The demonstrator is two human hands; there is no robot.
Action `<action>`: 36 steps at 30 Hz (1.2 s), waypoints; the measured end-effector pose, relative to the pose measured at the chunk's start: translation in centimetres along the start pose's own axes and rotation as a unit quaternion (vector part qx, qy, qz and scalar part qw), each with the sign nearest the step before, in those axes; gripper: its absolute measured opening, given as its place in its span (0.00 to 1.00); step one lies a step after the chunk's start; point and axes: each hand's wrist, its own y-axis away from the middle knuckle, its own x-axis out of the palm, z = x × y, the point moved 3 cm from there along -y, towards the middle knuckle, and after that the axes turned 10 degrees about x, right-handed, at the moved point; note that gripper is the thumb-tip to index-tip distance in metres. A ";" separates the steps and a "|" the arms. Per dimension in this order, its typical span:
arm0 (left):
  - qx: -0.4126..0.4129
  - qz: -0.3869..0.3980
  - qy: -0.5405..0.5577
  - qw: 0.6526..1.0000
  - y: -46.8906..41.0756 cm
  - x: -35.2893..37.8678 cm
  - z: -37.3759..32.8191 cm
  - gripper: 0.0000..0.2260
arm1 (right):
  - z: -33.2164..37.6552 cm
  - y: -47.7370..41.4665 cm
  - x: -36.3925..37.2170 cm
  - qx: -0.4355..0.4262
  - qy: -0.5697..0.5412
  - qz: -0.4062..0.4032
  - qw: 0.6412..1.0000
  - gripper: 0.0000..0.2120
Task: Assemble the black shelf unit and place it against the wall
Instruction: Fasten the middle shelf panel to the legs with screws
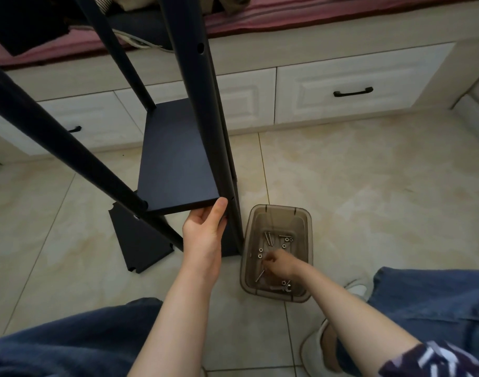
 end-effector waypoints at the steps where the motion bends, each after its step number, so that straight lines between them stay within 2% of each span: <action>1: -0.001 0.000 -0.001 1.000 0.1 0.0 0.0 0.30 | -0.5 -0.2 0.0 0.012 0.027 -0.003 1.000 0.12; 6: -0.008 -0.008 0.002 1.000 0.3 -0.1 -0.2 0.28 | -1.1 -0.9 0.9 0.029 0.140 0.019 0.990 0.16; 11: -0.012 -0.009 0.001 1.000 0.1 -0.2 -0.3 0.29 | -0.7 -1.6 2.4 -0.012 0.160 0.050 0.986 0.17; 15: -0.016 -0.008 -0.001 1.000 0.0 -0.4 -0.2 0.26 | -0.9 -1.9 3.6 0.002 0.202 0.076 0.976 0.18; 18: -0.018 -0.004 -0.008 1.000 -0.1 -0.6 -0.2 0.28 | -0.8 -2.0 3.9 0.011 0.206 0.080 0.975 0.17; 31: -0.026 -0.003 -0.002 1.000 -0.5 -0.9 0.2 0.29 | -0.5 -1.1 3.2 0.006 0.207 -0.032 0.978 0.15; 36: -0.022 0.005 0.004 1.000 -0.5 -0.8 0.3 0.29 | -0.3 -0.1 2.3 0.015 0.132 -0.105 0.986 0.10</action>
